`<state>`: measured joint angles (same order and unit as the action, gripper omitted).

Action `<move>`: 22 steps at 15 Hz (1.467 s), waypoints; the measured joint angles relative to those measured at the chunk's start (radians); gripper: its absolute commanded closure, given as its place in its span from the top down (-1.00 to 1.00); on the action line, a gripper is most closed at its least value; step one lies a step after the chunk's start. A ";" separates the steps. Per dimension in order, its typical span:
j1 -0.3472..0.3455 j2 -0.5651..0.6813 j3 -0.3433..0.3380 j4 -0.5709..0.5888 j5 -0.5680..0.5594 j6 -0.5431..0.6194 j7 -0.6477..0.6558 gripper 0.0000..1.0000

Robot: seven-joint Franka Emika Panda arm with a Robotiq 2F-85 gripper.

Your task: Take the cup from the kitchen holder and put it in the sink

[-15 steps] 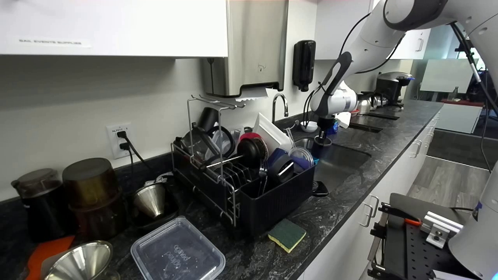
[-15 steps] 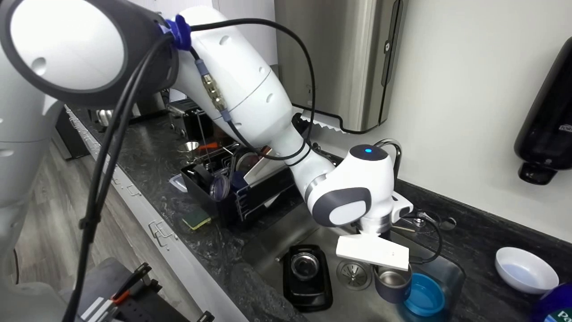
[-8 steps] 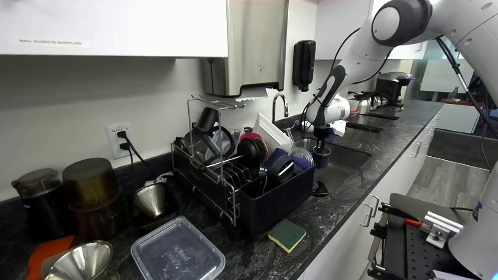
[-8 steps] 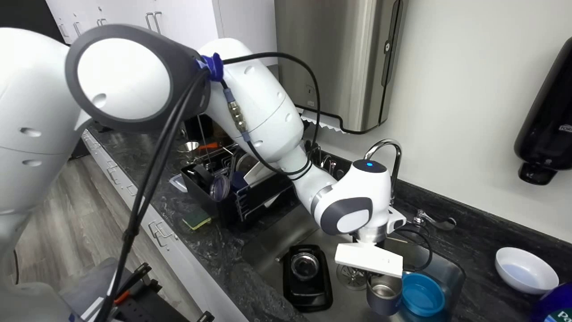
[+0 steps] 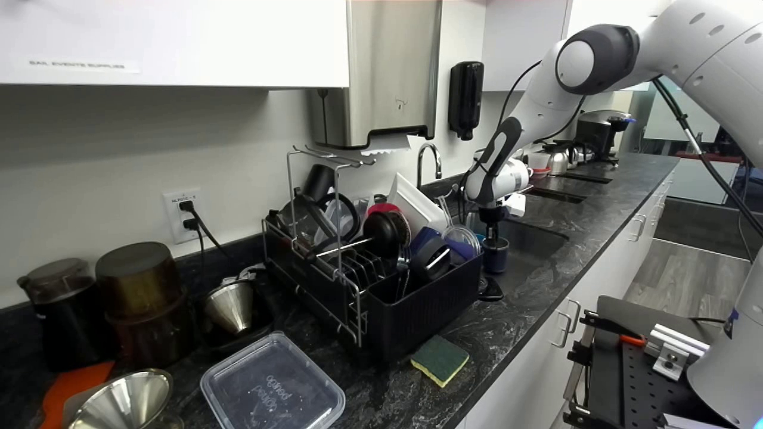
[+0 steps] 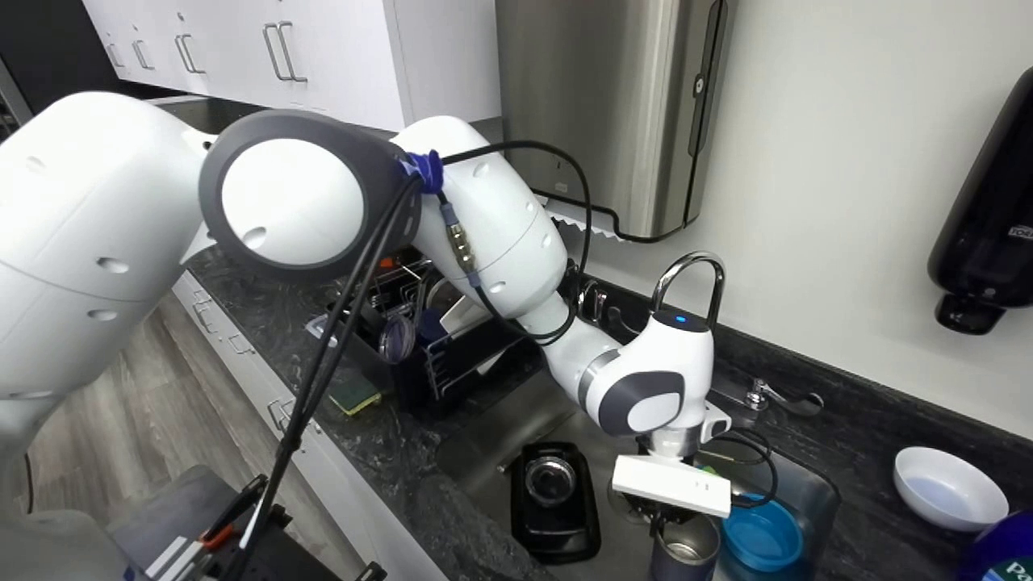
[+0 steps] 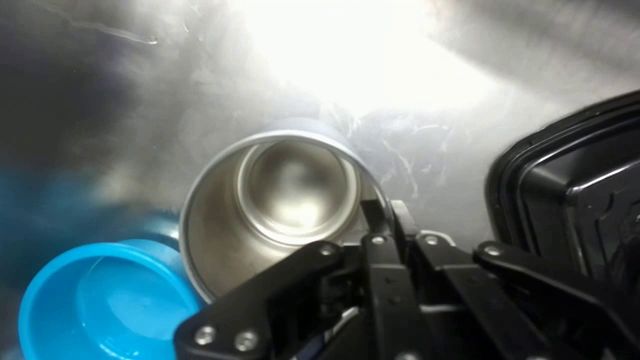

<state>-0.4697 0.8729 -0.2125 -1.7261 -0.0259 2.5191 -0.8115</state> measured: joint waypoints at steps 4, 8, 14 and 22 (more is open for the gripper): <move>-0.003 0.022 0.001 0.042 -0.010 -0.058 -0.004 -0.97; -0.022 0.026 0.021 0.071 -0.010 -0.103 -0.022 -0.07; -0.058 0.007 0.035 0.079 -0.009 -0.096 -0.044 0.77; -0.190 -0.282 0.079 -0.188 0.057 0.004 -0.219 1.00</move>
<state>-0.6595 0.5914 -0.1337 -1.9146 0.0311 2.5231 -1.0309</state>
